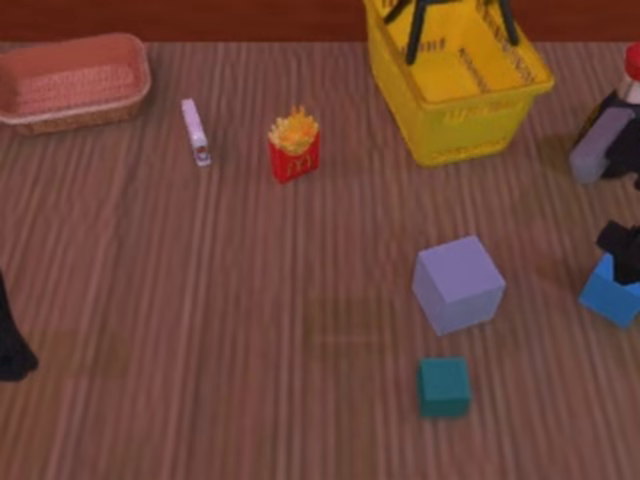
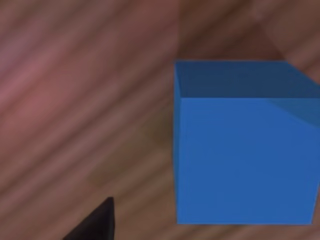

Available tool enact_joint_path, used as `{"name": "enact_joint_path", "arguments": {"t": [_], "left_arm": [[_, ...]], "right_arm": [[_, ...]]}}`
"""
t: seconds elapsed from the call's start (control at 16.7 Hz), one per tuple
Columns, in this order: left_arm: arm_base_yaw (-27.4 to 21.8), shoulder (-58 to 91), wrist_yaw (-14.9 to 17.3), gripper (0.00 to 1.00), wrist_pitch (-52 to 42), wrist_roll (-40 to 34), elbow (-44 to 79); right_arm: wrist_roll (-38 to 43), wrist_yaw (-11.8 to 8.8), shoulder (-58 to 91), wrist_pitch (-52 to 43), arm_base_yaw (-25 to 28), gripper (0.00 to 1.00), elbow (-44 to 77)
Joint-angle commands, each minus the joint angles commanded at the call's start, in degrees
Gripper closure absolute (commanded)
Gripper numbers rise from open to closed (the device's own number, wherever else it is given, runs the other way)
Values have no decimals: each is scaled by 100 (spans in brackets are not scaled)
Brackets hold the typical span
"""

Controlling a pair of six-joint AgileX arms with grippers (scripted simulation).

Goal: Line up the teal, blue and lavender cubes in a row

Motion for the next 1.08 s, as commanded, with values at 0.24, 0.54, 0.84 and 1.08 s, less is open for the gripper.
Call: {"name": "enact_joint_path", "arguments": {"t": [0.24,0.54,0.84,1.08], "left_arm": [[0,0,0,0,0,0,0],[0,0,0,0,0,0,0],[0,0,0,0,0,0,0],[0,0,0,0,0,0,0]], "right_arm": [[-5,1,40,100,-19,0,-72],[15,3,497,1282,1,0,-712],[22,5,785,1865,11,0,-1080],[22,5,785,1865,11,15,-1080]]}}
